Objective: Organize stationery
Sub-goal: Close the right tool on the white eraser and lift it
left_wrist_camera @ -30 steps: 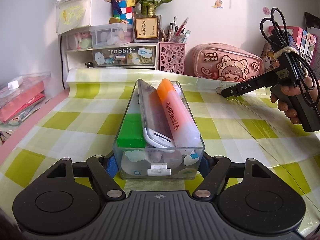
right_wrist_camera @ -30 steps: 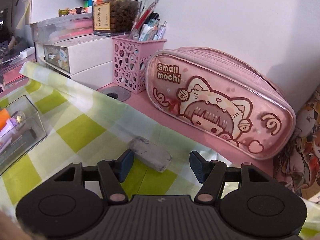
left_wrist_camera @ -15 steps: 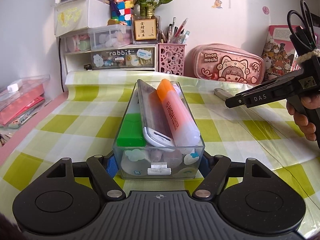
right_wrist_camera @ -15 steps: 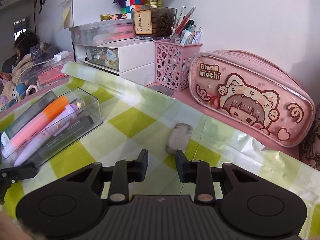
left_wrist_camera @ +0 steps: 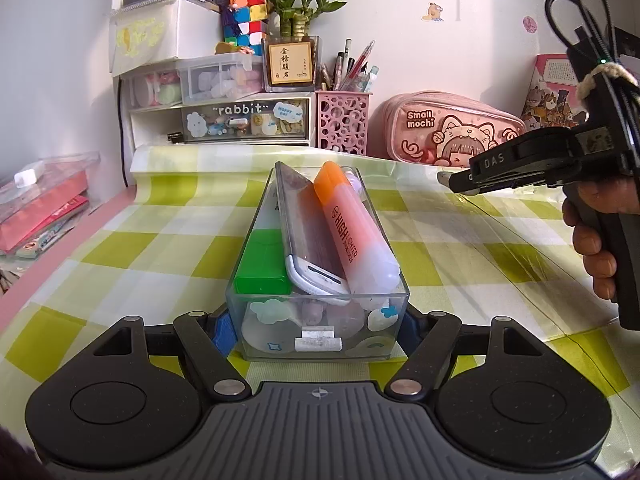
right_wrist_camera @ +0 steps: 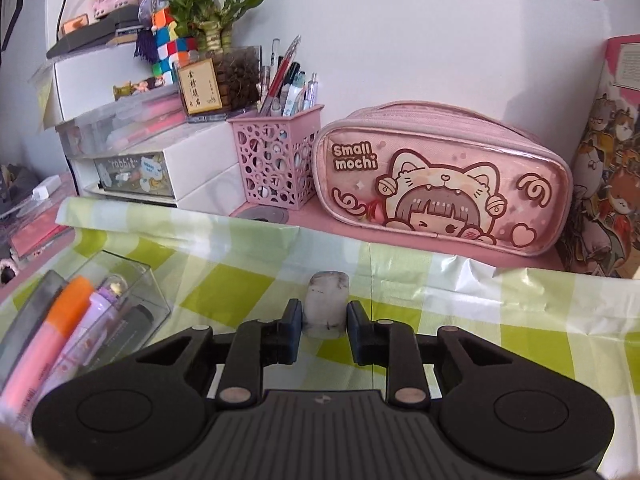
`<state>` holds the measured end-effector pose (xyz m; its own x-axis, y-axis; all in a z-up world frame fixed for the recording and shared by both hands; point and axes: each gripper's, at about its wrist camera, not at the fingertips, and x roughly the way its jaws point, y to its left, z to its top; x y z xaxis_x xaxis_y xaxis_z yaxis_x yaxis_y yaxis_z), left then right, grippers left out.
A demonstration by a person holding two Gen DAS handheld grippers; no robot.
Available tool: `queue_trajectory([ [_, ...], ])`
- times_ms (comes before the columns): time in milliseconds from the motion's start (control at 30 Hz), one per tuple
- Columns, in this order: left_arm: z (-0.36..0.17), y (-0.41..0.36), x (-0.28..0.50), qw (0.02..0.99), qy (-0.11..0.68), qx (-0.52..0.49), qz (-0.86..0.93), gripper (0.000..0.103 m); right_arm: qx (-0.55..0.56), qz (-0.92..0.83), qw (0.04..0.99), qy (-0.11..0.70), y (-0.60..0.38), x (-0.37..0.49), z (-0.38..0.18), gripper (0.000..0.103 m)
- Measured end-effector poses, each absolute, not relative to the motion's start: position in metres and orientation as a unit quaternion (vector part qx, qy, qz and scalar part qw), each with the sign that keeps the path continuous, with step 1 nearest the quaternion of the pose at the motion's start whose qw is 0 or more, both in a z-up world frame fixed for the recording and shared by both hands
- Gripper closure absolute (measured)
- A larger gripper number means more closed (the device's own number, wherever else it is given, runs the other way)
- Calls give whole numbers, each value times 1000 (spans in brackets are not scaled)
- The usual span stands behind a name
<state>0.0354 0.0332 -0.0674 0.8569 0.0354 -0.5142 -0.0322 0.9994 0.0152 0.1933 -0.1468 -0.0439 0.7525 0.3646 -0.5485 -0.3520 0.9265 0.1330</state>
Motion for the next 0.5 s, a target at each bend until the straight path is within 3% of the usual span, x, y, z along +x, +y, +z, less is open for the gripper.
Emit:
queue_trajectory([
  [500,-68,35,35,964,265,2,13,30,64,137,942,299,-144,150,-44,91],
])
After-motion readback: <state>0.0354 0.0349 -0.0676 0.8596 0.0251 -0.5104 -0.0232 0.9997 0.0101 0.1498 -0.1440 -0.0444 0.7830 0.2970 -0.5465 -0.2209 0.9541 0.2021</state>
